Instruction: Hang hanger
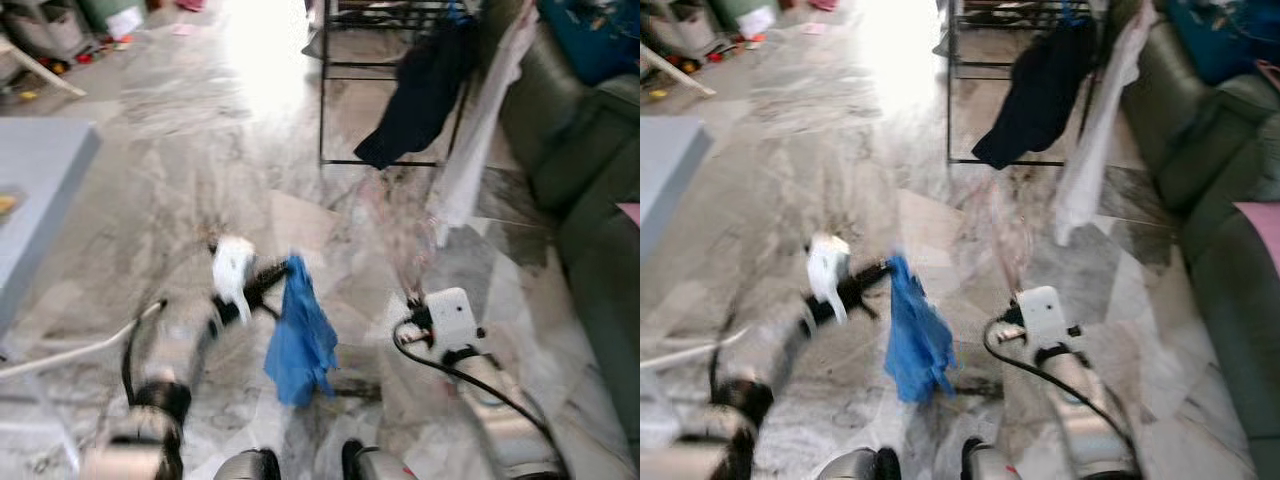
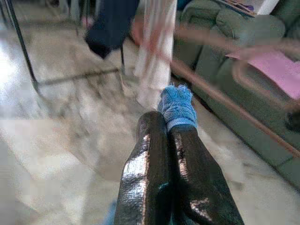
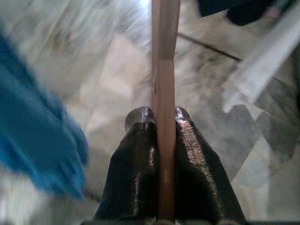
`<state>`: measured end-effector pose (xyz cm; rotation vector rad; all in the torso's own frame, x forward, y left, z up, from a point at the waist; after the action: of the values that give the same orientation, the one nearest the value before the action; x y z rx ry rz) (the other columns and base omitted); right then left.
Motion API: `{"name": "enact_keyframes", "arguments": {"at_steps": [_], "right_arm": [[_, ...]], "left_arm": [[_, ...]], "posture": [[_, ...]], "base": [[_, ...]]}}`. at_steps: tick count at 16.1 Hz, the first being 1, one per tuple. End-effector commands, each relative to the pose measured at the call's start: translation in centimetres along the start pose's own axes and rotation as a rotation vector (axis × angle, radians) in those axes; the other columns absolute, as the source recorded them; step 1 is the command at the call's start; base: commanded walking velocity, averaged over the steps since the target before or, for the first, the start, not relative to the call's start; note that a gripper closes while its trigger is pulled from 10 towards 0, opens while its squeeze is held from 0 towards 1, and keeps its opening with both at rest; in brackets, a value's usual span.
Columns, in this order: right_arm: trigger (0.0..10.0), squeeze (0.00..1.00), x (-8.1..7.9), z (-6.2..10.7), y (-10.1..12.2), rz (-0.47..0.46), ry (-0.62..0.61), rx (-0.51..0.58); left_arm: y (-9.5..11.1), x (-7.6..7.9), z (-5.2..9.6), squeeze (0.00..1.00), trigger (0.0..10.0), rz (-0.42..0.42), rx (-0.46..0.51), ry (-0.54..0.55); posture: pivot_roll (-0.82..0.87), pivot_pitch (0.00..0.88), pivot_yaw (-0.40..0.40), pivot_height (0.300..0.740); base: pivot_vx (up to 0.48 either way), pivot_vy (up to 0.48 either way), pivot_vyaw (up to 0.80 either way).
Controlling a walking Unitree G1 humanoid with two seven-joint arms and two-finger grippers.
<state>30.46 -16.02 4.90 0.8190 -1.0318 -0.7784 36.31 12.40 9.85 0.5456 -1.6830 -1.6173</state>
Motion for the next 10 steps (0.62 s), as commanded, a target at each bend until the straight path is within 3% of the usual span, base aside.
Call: {"name": "enact_keyframes", "arguments": {"at_steps": [1,3,5,7,10], "right_arm": [[10.0,0.0,0.2,0.1,0.4,0.079,0.061,0.012],[10.0,0.0,2.4,0.1,0.6,0.047,0.016,0.008],[10.0,0.0,2.8,0.1,0.7,-0.008,-0.027,0.012],[10.0,0.0,1.4,0.1,0.7,-0.137,-0.05,0.007],[10.0,0.0,-1.3,0.3,1.0,-0.231,-0.032,0.002]], "left_arm": [[0.2,-0.2,0.0,0.0,10.0,-0.069,-0.031,-0.014],[1.4,-0.9,-0.5,0.0,10.0,-0.09,-0.024,0.02],[1.4,-1.0,-0.6,0.0,10.0,-0.084,-0.012,0.045],[-0.8,-1.0,-0.2,0.0,10.0,0.02,-0.02,0.122],[-4.2,0.5,0.7,0.0,10.0,0.084,-0.06,0.099]], "posture": [[-0.15,0.211,0.017,0.74],[-0.16,0.218,0.027,0.74],[-0.16,0.219,0.034,0.74],[-0.16,0.217,0.043,0.74],[-0.15,0.215,0.032,0.74]], "base": [[0.0,0.0,0.0],[0.0,0.0,0.0],[0.0,0.0,0.0],[0.0,0.0,0.0],[0.0,0.0,0.0]]}}
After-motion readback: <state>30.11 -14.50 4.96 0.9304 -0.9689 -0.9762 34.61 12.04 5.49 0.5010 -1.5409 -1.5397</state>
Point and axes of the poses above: a point about 5 cm out from each wrist's last joint towards the gripper, its own z axis pointing back from the gripper into the wrist, its own y axis along the axis of the wrist's last joint, x = y × z, the point moved 3 cm from there along -z, pointing out of the wrist towards the gripper, and after that the axes turned 11 degrees about z, right-handed, at the moved point
